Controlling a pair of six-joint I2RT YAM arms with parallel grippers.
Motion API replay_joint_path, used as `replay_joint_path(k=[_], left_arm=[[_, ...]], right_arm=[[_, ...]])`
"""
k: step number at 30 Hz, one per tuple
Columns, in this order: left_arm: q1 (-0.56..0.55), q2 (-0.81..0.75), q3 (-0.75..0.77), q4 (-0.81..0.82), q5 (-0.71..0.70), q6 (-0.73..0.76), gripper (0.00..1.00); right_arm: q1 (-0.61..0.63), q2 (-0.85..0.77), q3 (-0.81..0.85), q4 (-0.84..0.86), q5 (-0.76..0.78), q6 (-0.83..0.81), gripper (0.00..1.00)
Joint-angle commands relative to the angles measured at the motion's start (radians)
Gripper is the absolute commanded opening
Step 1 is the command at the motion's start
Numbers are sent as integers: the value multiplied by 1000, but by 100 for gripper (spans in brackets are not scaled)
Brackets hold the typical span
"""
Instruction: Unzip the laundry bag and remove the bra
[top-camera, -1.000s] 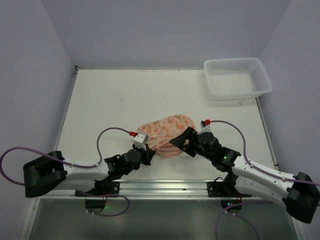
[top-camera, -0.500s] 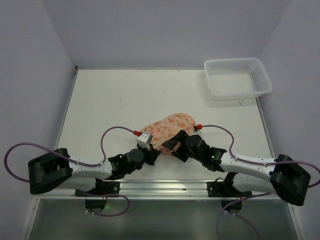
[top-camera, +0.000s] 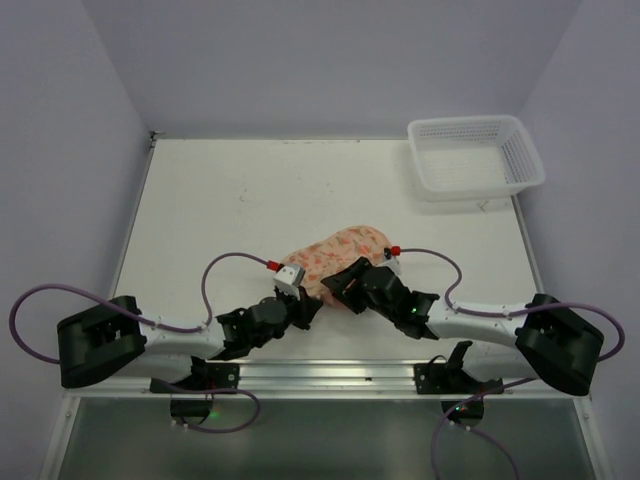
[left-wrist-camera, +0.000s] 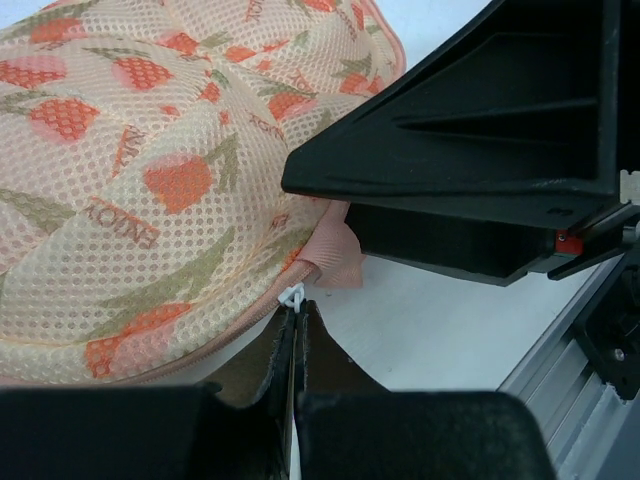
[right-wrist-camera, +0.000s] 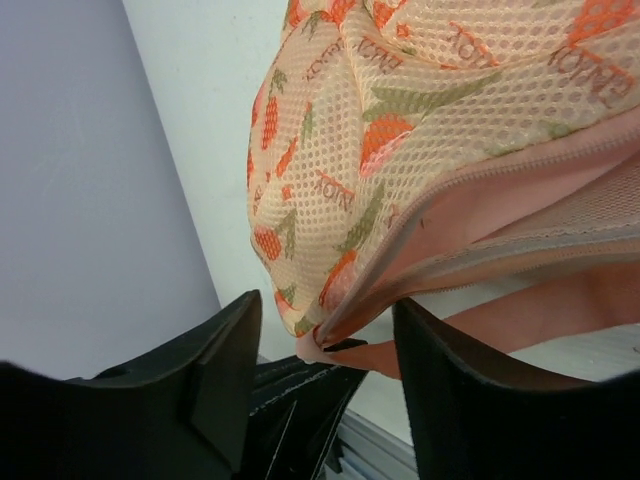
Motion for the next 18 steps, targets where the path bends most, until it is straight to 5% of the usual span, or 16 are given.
replay_joint_path(k=[1,7,10,18], left_arm=[[-3,12,3,66,-7,19,0],[-5,3,-9,65,-11,16,0],[-3,-26,-12,30,-28,13,0],[17,-141,-56,-59,-63,-6,0]], right_arm=[[4,38,22,109,59,-8,54],[4,60,2,159,37,-33,27],[3,34,-38,176,42,-59,0],[-131,-123,-210,282,-71,-211,0]])
